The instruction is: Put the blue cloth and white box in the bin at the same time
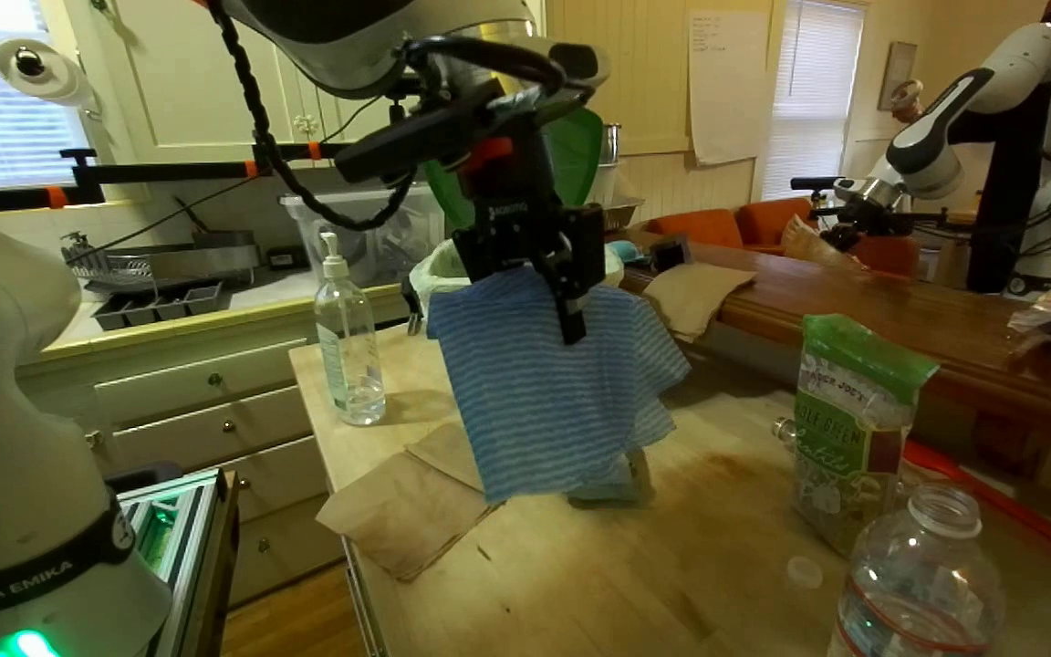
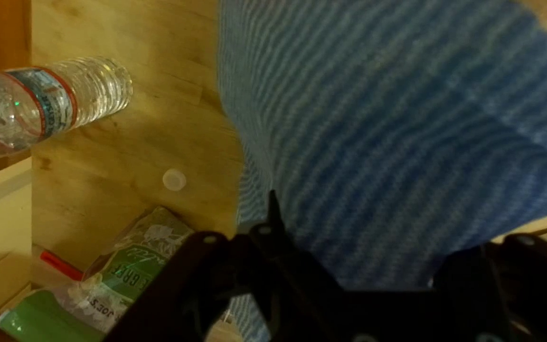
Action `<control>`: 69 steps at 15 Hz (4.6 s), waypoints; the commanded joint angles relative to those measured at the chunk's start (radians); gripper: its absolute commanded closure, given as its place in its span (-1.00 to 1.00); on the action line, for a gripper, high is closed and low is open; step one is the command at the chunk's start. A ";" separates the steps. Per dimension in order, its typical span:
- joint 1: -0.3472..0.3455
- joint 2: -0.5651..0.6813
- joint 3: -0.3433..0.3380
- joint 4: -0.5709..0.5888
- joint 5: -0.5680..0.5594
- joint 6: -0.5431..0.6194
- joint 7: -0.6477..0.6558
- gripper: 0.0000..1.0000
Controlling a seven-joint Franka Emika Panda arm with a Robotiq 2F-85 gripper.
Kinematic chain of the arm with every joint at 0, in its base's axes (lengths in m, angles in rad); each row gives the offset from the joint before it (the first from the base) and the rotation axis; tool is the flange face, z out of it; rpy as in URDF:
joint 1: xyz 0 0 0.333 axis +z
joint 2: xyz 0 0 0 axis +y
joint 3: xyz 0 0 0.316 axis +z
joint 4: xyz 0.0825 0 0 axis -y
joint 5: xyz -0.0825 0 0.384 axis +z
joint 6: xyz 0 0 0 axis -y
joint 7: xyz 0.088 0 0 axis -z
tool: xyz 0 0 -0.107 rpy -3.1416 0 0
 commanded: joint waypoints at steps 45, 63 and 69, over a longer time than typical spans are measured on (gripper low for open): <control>0.311 0.042 0.231 0.214 0.157 -0.053 -0.314 -0.18; 0.331 0.078 0.254 0.147 0.153 -0.054 -0.725 -0.19; 0.328 0.081 0.269 0.148 0.142 -0.027 -0.825 -0.18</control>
